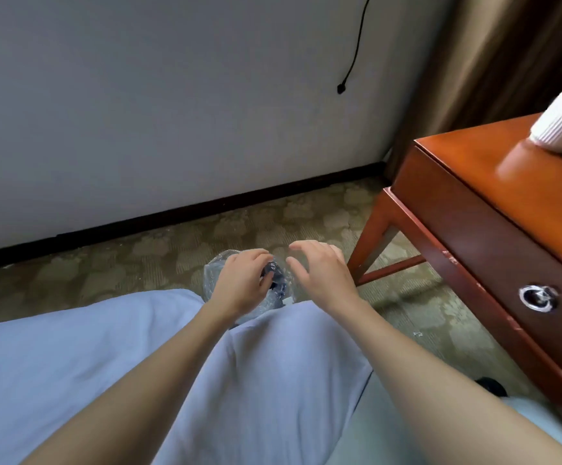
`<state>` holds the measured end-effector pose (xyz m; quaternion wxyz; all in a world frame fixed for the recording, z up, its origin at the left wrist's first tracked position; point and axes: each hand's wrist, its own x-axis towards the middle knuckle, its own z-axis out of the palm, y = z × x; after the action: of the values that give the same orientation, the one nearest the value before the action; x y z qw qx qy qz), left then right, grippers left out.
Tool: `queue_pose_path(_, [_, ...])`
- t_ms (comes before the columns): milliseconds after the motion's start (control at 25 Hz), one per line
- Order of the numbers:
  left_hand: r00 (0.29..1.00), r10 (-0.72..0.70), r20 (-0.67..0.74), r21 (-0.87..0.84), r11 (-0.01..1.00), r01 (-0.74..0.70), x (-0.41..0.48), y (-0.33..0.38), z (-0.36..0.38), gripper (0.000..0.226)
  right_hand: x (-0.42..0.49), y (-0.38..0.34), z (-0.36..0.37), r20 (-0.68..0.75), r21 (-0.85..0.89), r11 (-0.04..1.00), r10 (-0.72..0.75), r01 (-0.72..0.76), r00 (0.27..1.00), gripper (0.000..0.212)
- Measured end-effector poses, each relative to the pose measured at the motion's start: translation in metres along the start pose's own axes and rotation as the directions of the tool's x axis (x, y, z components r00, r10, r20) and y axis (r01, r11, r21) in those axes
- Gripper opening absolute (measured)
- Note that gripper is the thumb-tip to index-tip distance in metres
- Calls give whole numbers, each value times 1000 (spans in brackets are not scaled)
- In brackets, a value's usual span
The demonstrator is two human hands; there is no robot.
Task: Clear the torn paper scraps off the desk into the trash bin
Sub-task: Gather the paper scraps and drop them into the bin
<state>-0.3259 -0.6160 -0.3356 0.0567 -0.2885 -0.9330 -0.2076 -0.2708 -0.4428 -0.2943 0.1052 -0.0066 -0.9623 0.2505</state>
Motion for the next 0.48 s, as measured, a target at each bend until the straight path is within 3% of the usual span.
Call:
queue_pose_path(240, [985, 162, -63, 21, 987, -161, 2, 82, -59, 33, -41, -8, -102, -106, -98, 994, -56, 45, 993, 32])
queue_pose_path(480, [934, 321, -156, -15, 945, -327, 17, 176, -101, 29, -77, 9, -192, -220, -218, 976, -35, -14, 975, 33])
